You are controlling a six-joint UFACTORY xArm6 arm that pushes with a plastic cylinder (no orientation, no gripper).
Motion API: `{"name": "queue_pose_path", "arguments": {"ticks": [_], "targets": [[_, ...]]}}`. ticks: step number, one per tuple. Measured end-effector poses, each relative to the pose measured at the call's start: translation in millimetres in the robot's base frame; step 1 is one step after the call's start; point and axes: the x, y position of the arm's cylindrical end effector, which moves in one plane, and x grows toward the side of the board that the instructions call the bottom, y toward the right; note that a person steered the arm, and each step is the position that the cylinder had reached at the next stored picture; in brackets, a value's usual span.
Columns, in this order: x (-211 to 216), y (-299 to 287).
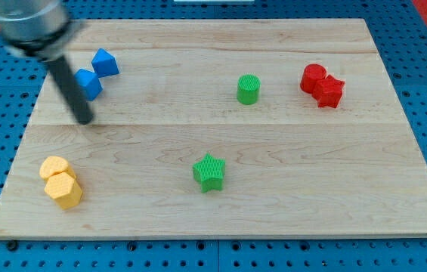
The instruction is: Push the green circle above the red circle
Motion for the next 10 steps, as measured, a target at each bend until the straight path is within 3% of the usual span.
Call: {"name": "queue_pose_path", "arguments": {"ticks": [1, 2, 4, 5, 6, 8, 9, 10], "targets": [[-44, 90], [-55, 156], [-3, 181], [-53, 229], [-105, 230], [-94, 167], [-127, 177], [-156, 236]]}}
